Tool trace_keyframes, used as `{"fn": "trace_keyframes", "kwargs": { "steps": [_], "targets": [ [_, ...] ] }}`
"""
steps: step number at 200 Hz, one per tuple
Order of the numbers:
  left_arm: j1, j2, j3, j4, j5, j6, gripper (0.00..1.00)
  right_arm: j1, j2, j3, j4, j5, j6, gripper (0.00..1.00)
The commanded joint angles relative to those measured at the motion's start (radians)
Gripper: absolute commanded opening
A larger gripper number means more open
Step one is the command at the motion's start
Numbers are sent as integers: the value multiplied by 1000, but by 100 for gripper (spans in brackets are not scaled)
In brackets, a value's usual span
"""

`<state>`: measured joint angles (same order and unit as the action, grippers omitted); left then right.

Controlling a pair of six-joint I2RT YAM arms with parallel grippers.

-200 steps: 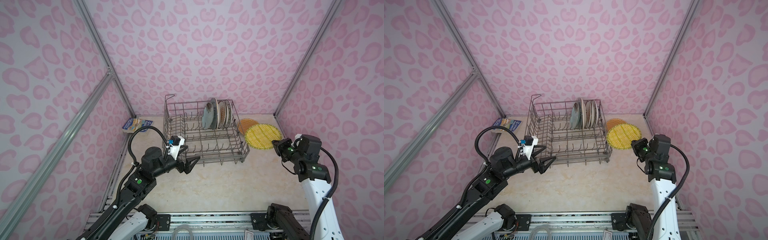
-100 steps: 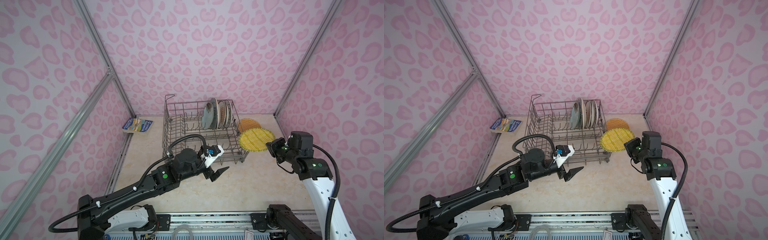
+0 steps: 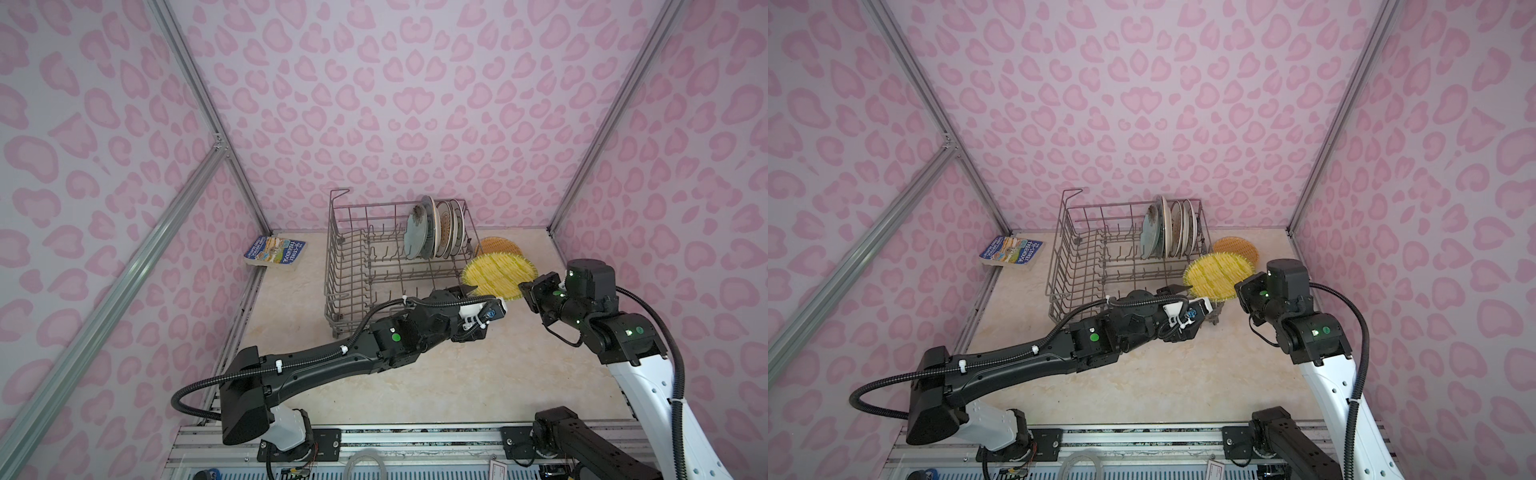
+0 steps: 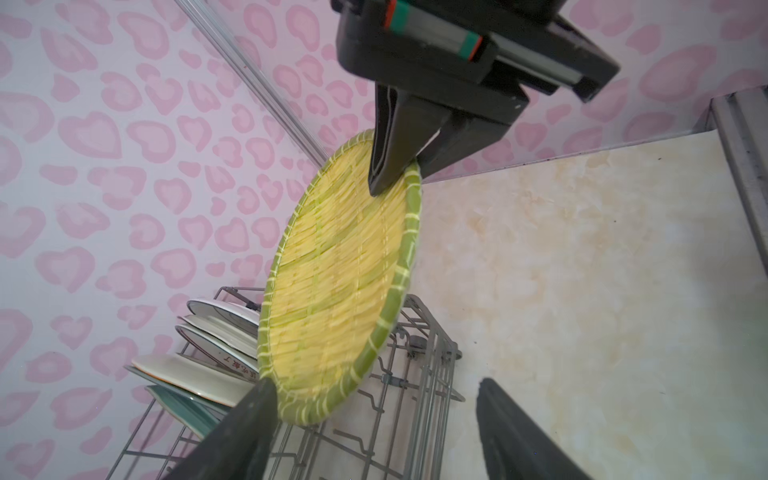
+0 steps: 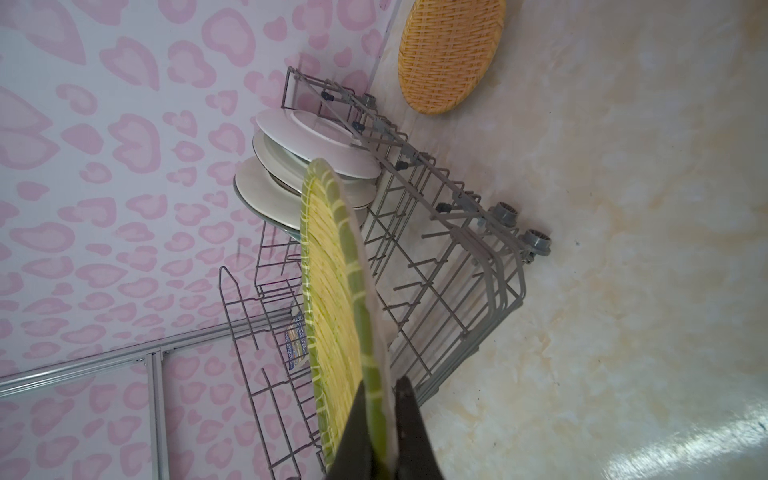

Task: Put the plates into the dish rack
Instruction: 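Lift the straw mat toward the rack while the left gripper reaches toward it, then close the left gripper on the straw mat rim beside the right gripper, then carry the straw mat into the rack with the left gripper while the right gripper withdraws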

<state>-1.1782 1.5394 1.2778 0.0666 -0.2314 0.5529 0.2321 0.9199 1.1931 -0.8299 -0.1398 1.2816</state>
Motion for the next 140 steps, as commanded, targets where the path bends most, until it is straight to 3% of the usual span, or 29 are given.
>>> {"fn": "trace_keyframes", "kwargs": {
  "steps": [1, 15, 70, 123, 140],
  "targets": [
    [-1, 41, 36, 90, -59, 68, 69, 27, -3, -1, 16, 54, 40, 0],
    [0, 69, 59, 94, -76, 82, 59, 40, -6, -6, 21, 56, 50, 0],
    [-3, 130, 100, 75, -115, 123, 37, 87, -14, -6, 19, 91, 61, 0],
    [-9, 124, 101, 41, -131, 104, 4, 130, -10, -5, 35, 118, 58, 0],
    [-26, 98, 95, 17, -141, 80, 4, 149, -10, -10, 61, 116, 39, 0]
  ]
}}
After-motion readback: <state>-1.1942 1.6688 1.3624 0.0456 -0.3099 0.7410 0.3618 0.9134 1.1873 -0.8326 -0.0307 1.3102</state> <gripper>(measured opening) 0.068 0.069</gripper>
